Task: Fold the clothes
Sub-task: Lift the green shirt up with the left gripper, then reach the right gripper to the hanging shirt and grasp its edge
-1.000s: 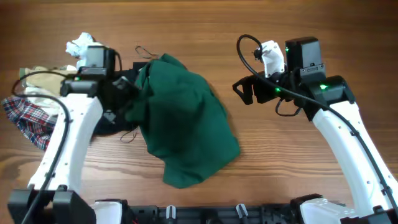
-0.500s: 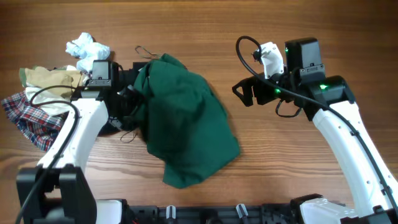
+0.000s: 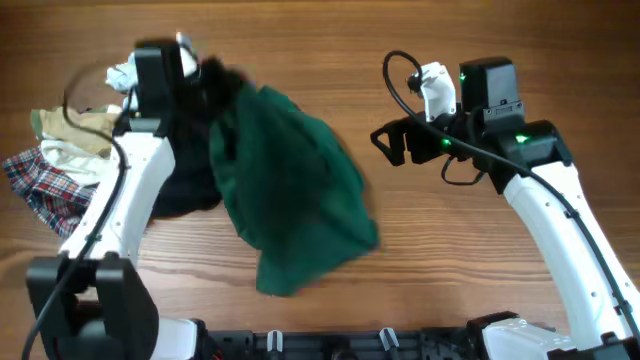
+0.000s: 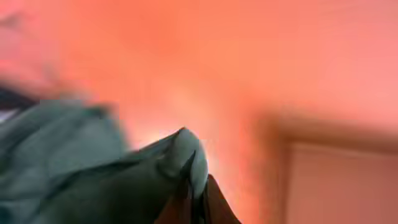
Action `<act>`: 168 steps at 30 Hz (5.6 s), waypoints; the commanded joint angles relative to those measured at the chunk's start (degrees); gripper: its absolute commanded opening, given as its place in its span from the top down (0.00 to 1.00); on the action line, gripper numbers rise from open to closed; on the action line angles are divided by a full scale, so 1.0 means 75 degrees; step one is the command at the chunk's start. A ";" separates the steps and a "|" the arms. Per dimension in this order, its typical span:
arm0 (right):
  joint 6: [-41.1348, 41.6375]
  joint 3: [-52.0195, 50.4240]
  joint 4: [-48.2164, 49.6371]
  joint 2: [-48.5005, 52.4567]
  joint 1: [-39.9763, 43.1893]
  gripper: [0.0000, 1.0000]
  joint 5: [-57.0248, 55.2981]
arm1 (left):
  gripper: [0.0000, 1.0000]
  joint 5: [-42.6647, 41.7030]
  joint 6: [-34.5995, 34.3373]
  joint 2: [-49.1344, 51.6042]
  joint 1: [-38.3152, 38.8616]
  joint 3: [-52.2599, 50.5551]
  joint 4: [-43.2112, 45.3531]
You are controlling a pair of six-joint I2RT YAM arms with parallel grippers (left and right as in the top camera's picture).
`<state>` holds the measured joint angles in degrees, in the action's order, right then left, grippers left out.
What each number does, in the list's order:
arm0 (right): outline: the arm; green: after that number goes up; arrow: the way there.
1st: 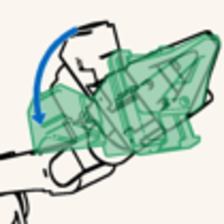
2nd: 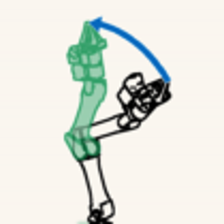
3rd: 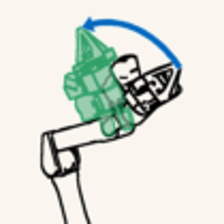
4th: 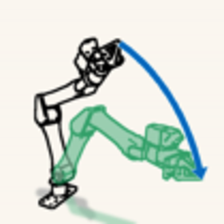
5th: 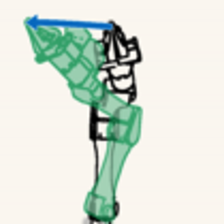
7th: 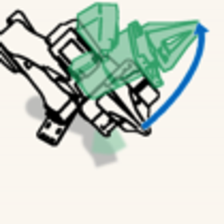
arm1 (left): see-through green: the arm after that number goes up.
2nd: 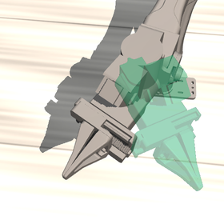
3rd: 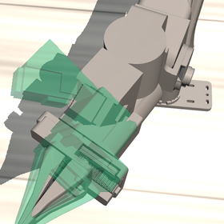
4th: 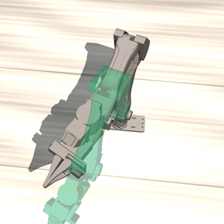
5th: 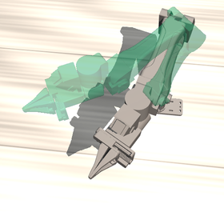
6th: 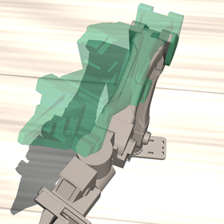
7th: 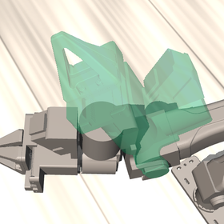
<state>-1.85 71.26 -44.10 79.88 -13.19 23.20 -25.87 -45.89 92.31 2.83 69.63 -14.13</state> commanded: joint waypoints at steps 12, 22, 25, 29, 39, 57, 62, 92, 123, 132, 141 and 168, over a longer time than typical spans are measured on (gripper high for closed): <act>0.0125 0.0970 0.0624 -0.0402 0.0210 0.00 0.1326 | 0.96 0.0149 0.3620 -0.1370 0.1035 0.5033 -0.4570; 0.0114 0.0970 0.1434 -0.0653 0.0213 0.01 0.2471 | 0.96 0.1303 0.3054 -0.2597 0.1037 0.6126 -0.3139; 0.0055 0.0970 0.1603 -0.0708 0.0210 0.01 0.2745 | 0.96 0.1201 0.3057 -0.2879 0.1037 0.6126 -0.3838; 0.0070 0.0970 0.1408 -0.0723 0.0204 0.01 0.2926 | 0.96 0.1926 0.3057 -0.2975 0.1035 0.6126 -0.3861; 0.0944 0.0970 0.0353 -0.0883 -0.2346 0.05 -0.0481 | 0.96 0.2806 0.2623 -0.1323 0.1037 0.6126 -0.2433; 0.4855 0.0947 0.2600 0.1137 -0.6006 0.05 -0.4846 | 0.96 0.3993 0.1052 -0.1300 0.1043 0.6129 -0.1376; 0.4447 0.0947 0.3351 0.1367 -0.6455 0.05 -0.4835 | 0.96 0.4086 0.1046 -0.1428 0.1046 0.6129 -0.1399; 0.4092 0.0950 0.4631 0.2302 -0.6475 0.71 -0.5893 | 0.96 0.5316 0.1087 -0.2722 0.2792 0.6126 -0.2943; 0.0580 0.0947 0.1195 0.0970 -0.4602 0.35 -0.1504 | 0.96 0.6344 0.2498 -0.1652 0.2774 0.6126 -0.3981; -0.0341 0.0944 0.1652 0.1565 -0.4602 0.31 -0.0991 | 0.96 0.6341 0.2498 -0.1751 0.2774 0.6126 -0.4039; -0.0708 0.0933 0.2460 0.2183 -0.4470 0.32 -0.1539 | 0.96 0.6341 0.2500 -0.1996 0.2774 0.6126 -0.4237; -0.0557 0.0935 0.3692 0.2544 -0.4159 0.26 0.0201 | 0.96 0.6341 0.2498 -0.1996 0.2774 0.6126 -0.4328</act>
<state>-5.26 77.91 -18.17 98.70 -44.66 22.61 20.78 -28.10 78.41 23.57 114.50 -47.00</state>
